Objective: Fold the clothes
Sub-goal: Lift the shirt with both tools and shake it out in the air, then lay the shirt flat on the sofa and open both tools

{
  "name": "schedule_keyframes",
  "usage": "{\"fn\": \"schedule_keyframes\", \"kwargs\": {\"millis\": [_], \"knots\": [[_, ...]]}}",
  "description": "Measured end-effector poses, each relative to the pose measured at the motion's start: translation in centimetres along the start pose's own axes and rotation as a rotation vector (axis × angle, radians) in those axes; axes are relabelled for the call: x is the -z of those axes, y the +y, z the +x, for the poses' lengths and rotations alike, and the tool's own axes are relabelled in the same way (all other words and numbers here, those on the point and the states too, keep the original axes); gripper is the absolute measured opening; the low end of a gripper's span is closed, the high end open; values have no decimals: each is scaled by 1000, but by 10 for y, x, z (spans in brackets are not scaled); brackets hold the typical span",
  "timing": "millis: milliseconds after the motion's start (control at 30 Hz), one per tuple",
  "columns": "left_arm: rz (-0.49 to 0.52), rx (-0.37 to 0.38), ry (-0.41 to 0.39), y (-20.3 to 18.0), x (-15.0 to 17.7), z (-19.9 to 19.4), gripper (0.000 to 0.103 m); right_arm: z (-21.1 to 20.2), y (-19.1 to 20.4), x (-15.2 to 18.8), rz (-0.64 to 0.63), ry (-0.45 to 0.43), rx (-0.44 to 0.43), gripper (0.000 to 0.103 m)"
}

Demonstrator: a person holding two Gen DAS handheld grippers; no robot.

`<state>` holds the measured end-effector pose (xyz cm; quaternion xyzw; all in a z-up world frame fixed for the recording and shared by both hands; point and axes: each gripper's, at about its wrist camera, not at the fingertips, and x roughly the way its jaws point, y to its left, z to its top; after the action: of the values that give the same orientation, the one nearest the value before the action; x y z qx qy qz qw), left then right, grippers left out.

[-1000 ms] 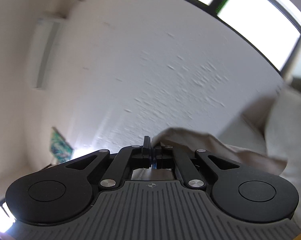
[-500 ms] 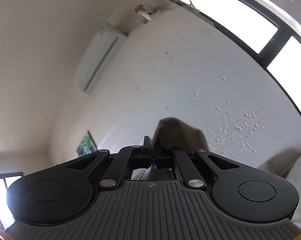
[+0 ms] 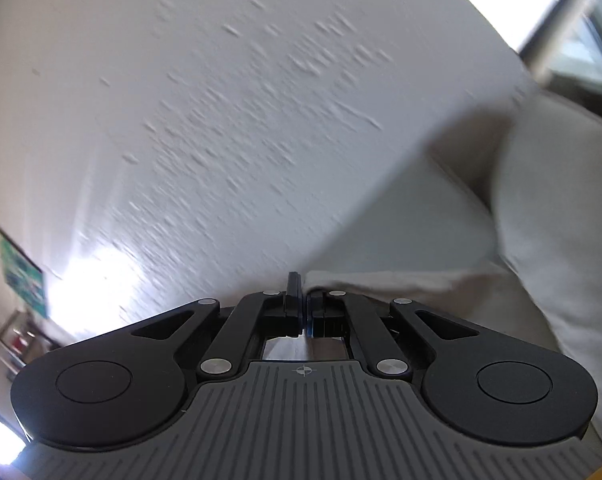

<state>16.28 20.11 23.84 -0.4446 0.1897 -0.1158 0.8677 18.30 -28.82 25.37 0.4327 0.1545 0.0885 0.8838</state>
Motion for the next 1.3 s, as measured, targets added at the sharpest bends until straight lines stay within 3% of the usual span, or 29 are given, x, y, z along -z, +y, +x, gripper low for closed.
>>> {"fn": "schedule_keyframes", "kwargs": {"millis": [67,133,267,567,733,867,1000,1167,1300], "knots": [[71,72,-74,-26,-17,-9,0,-5,24,-19,-65,-50,-40,1],[133,115,-114,-41,-25,-16,1,-14,29,-15,-113,-70,-55,1],[200,109,-96,-22,-11,-6,1,-11,-13,35,-137,-38,-14,1],[18,-129,92,153,96,39,1,35,-202,182,81,178,174,1],[-45,-244,173,211,147,39,0,45,-256,230,79,267,286,1],[-28,-322,181,221,157,40,0,43,-263,243,25,300,341,1],[41,-383,149,208,156,28,0,27,-240,231,-31,290,374,1],[186,-422,132,166,158,-3,1,-11,-204,215,-84,295,386,1],[288,-482,171,151,168,-21,1,-35,-200,223,-109,321,404,1]]}}
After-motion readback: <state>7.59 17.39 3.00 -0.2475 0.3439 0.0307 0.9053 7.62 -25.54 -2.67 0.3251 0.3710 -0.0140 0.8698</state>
